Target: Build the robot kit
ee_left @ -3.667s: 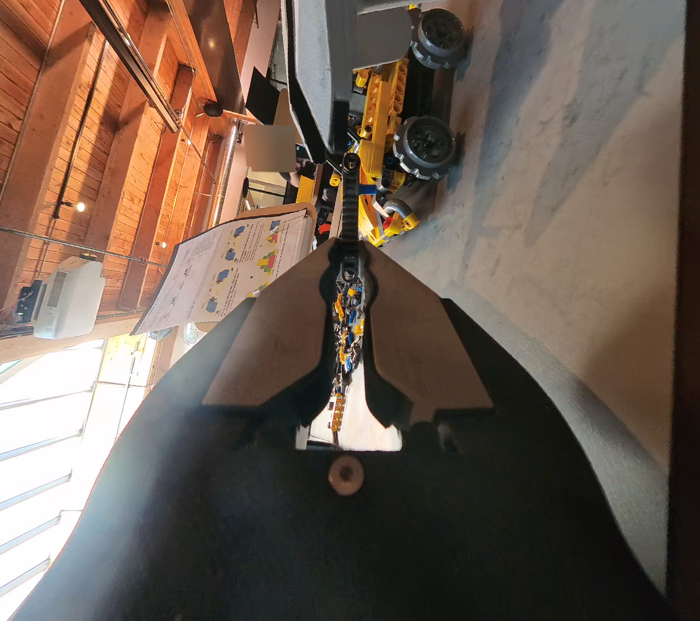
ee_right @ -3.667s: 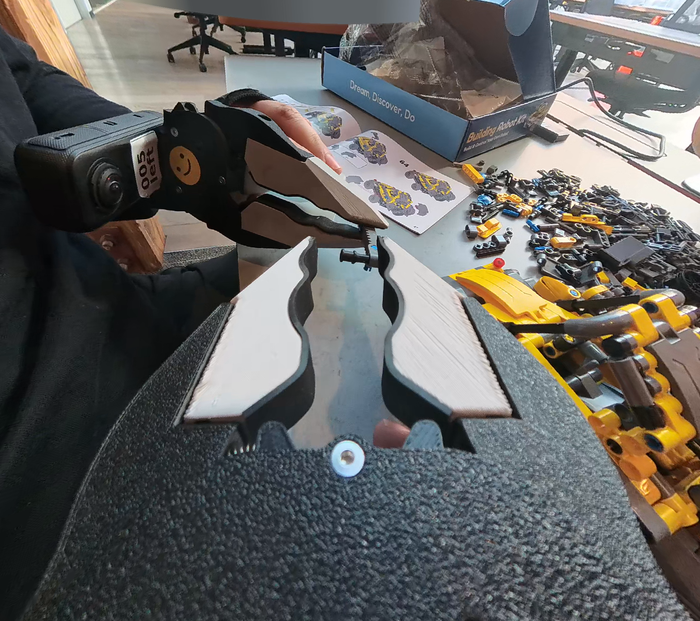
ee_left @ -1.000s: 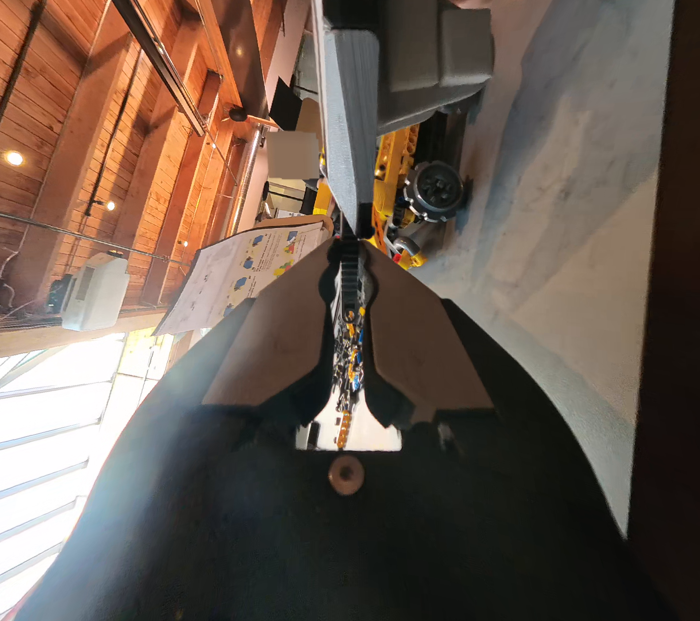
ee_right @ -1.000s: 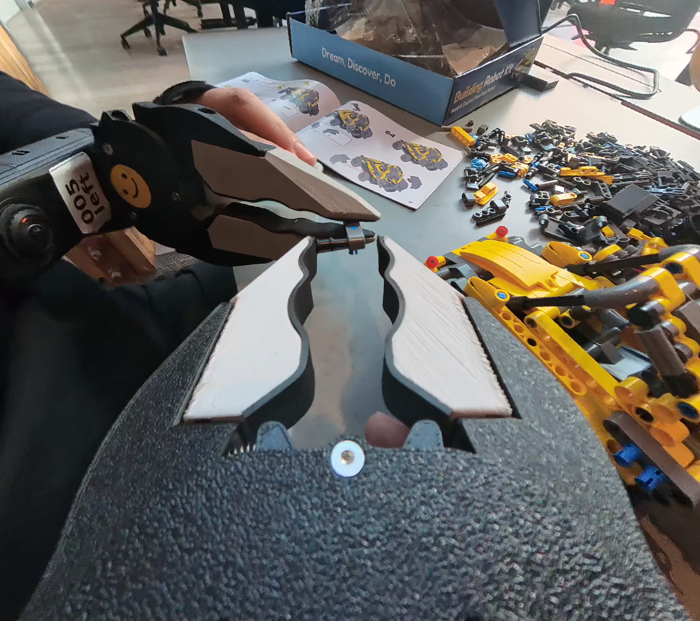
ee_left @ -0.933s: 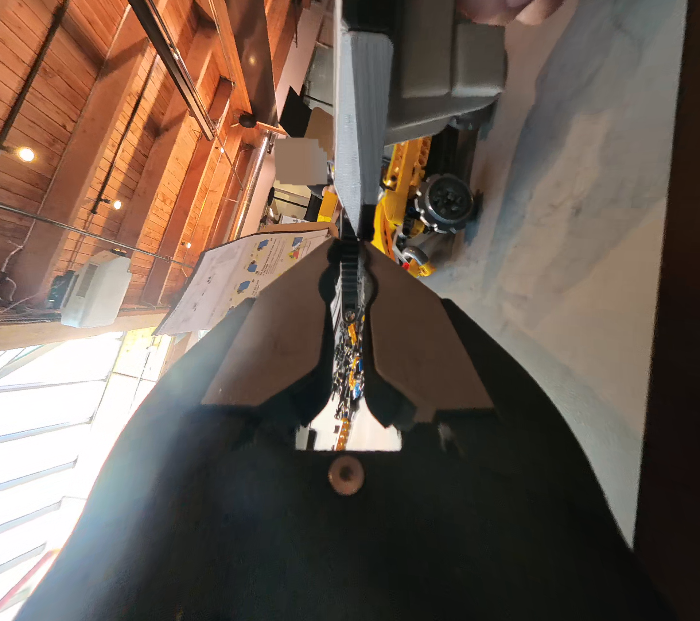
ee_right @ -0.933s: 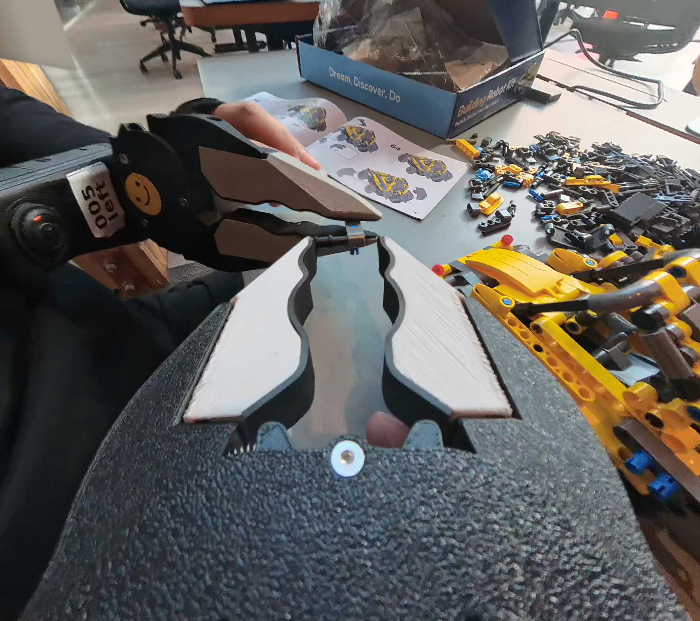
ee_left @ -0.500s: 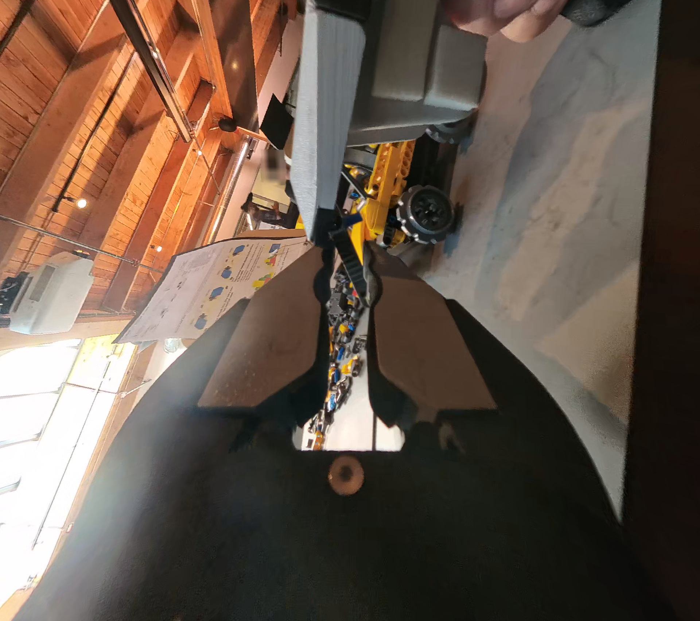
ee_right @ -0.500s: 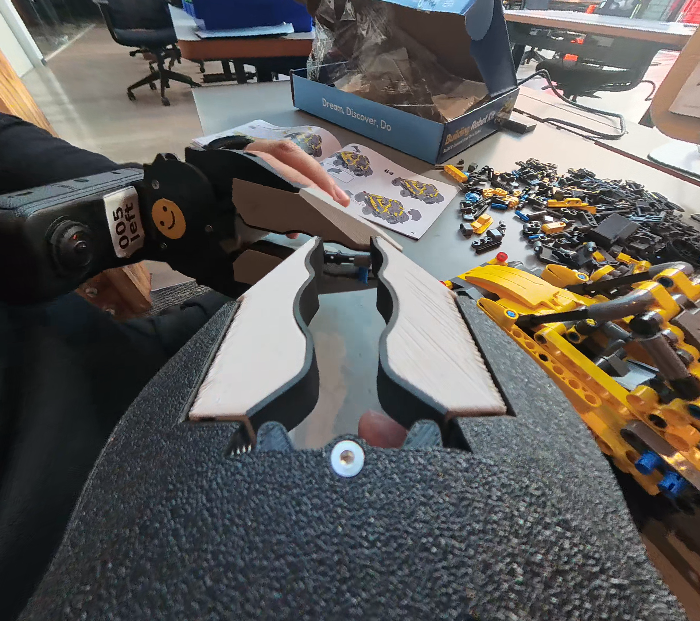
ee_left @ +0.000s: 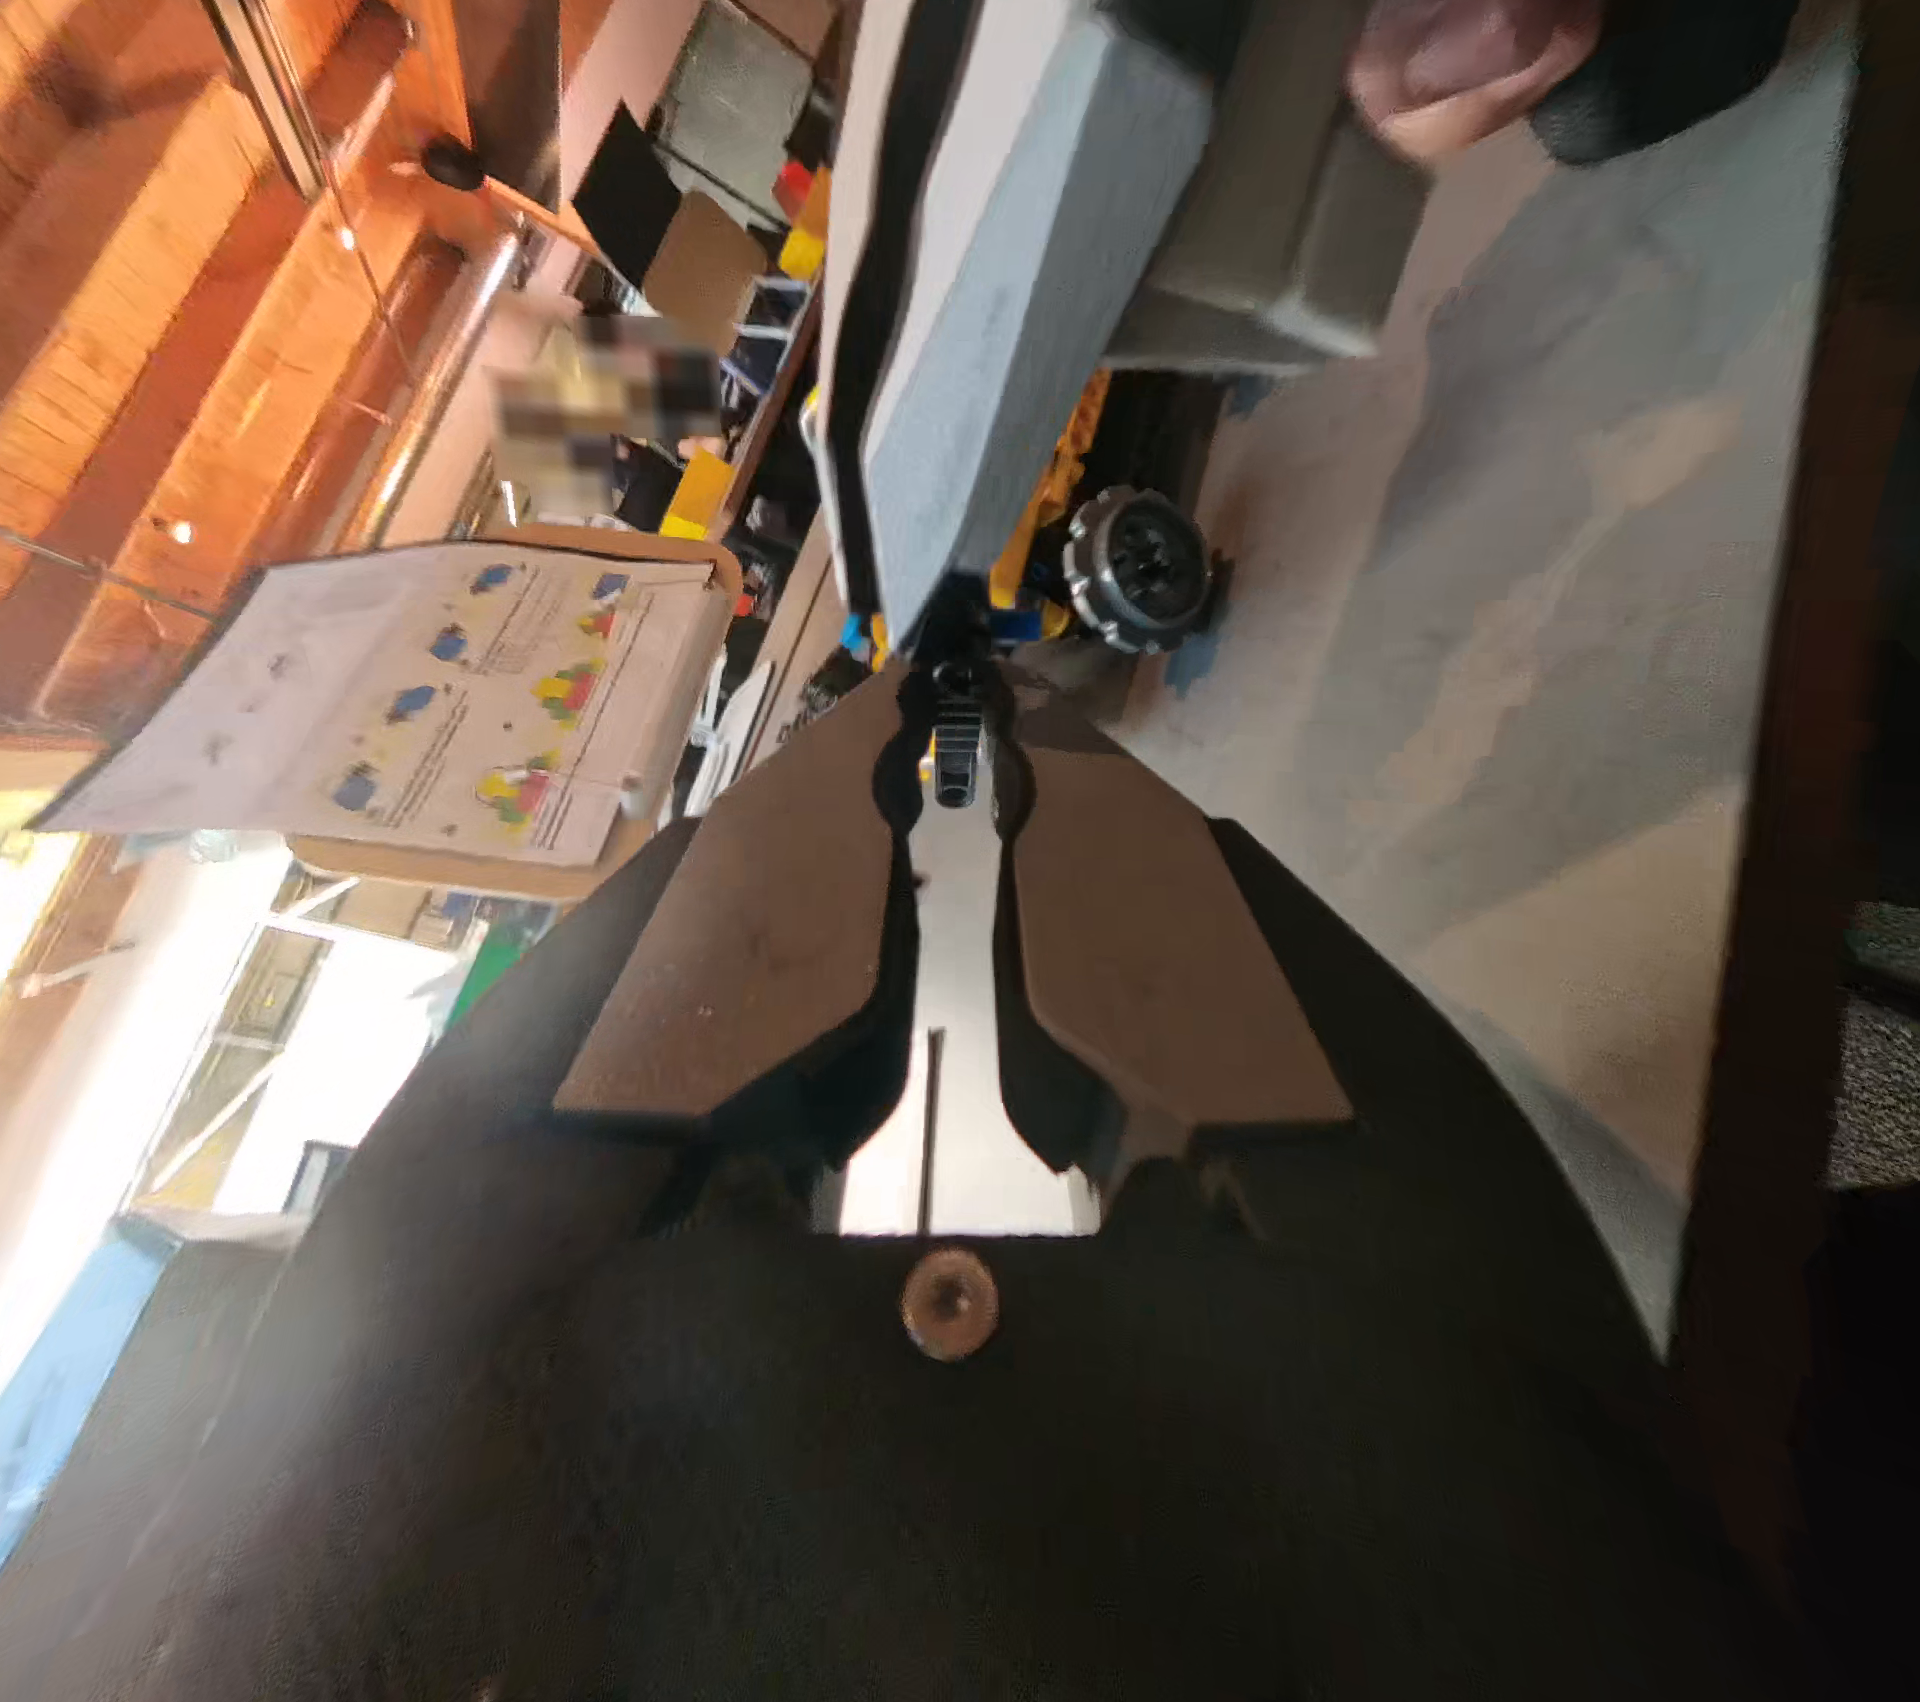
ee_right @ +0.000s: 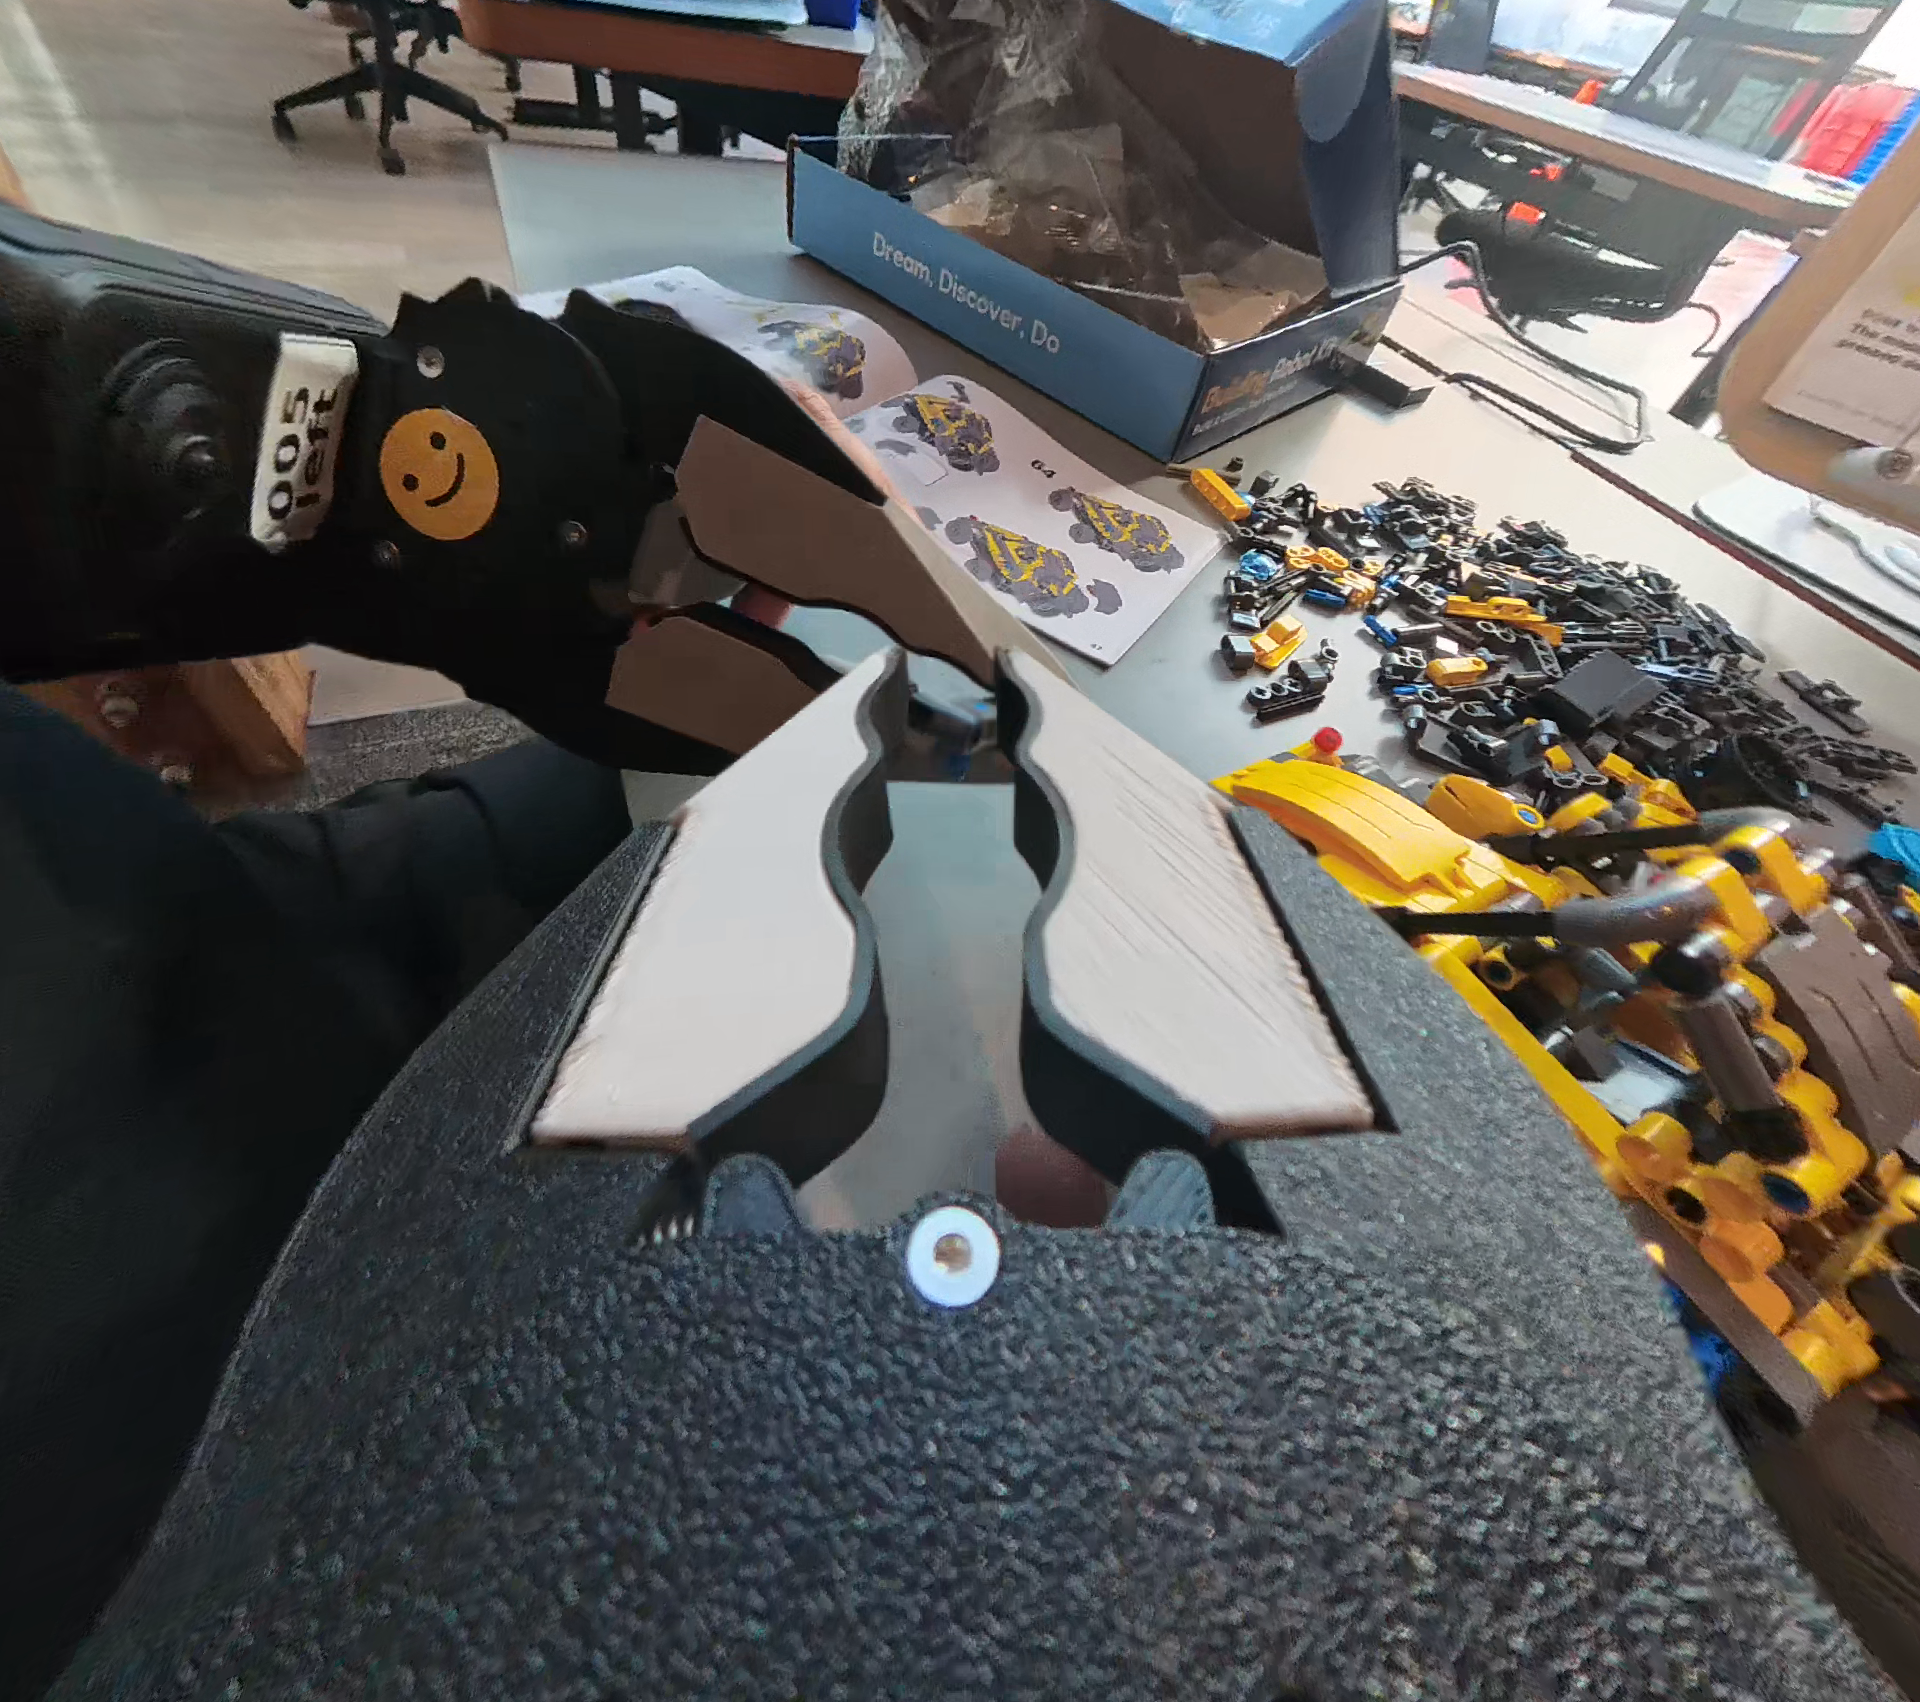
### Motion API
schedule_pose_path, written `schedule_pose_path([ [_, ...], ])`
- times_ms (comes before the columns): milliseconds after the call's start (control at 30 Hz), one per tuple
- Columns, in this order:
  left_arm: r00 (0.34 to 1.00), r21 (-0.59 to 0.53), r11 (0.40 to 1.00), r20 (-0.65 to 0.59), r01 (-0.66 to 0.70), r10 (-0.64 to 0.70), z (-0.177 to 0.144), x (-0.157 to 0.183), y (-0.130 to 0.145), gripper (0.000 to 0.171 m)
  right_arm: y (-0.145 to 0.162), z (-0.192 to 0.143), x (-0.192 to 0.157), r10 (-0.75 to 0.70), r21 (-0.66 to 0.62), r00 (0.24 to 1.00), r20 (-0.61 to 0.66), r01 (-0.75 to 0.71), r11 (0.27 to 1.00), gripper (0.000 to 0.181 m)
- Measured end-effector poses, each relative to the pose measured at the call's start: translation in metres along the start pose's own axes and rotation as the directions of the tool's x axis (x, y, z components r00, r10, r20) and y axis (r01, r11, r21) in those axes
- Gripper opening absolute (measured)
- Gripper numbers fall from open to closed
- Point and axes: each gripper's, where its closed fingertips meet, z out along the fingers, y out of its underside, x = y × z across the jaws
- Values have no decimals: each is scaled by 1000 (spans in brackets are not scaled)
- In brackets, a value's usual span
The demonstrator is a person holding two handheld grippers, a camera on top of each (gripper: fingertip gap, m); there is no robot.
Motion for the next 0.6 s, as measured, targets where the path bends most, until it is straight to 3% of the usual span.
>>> schedule_pose_path([
  [67, 999, -32, 999, 47, 24, -23, 2, -11, 8, 6, -1, -5, 4, 31, 22, 999, -8, -31, 999, 28],
  [200, 995, -19, 997, 64, 72, -70, 1, -16, 6, 6, 4, -2, 6, 101, 8, 995, -6, -101, 995, 31],
  [300, 994, 22, 996, 55, 89, -90, -1, -16, -2, 6, 8, 3, 14, 44, -34, 998, -54, -46, 998, 22],
  [500, 987, 31, 988, 50, 151, -152, -2, -20, -3, 6, 3, 7, 8, -11, -39, 999, -33, 10, 999, 6],
  [600, 988, 35, 989, 53, 143, -145, -3, -20, -3, 6, 2, 7, 8, -38, -43, 999, -36, 37, 998, 6],
])
